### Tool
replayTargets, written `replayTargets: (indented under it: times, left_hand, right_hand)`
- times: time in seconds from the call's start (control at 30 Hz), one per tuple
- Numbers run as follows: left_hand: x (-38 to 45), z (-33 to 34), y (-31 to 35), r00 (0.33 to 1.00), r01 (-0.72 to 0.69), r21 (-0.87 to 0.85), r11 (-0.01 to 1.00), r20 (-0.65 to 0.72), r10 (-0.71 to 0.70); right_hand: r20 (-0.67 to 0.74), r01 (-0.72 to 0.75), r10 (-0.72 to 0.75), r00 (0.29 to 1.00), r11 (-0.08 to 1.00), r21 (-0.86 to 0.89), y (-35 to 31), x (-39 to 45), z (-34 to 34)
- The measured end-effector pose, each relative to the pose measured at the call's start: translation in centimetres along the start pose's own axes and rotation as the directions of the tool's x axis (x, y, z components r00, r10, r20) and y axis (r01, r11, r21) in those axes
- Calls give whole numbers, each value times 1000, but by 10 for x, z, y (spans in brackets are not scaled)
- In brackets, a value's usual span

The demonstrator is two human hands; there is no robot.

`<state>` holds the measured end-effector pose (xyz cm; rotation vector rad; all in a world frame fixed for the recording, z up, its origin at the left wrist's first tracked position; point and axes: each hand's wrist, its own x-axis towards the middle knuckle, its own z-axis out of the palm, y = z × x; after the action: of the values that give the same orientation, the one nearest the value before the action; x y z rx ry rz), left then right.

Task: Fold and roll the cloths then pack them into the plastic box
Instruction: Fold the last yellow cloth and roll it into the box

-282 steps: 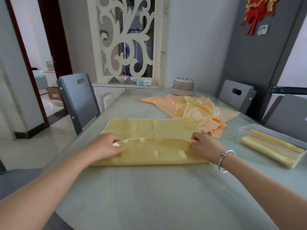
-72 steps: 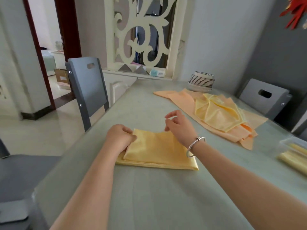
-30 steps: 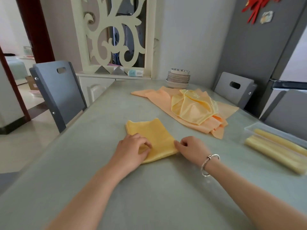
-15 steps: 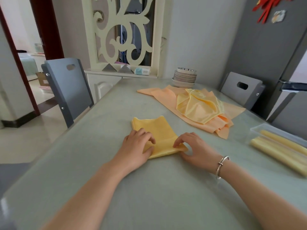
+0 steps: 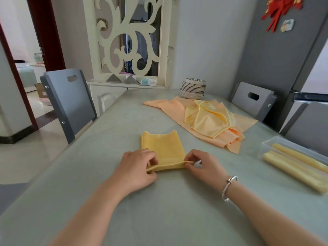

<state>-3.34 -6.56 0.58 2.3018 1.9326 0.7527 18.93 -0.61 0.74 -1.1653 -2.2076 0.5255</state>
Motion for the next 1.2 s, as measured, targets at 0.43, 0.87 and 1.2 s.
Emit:
replayTargets:
  times: [0.43, 0.87, 1.2]
  left_hand:
    - [6, 3, -19, 924, 355, -384, 852, 6, -382]
    - [4, 6, -12, 871, 436, -331, 837, -76, -485]
    - [6, 3, -5, 979, 95, 21, 995, -185, -89]
  right_hand:
    - [-56, -268, 269, 962, 963, 21, 6, 7, 6]
    - [-126, -178, 157, 980, 967, -181, 2, 9, 10]
    - [3, 256, -306, 952, 791, -556, 7, 10, 9]
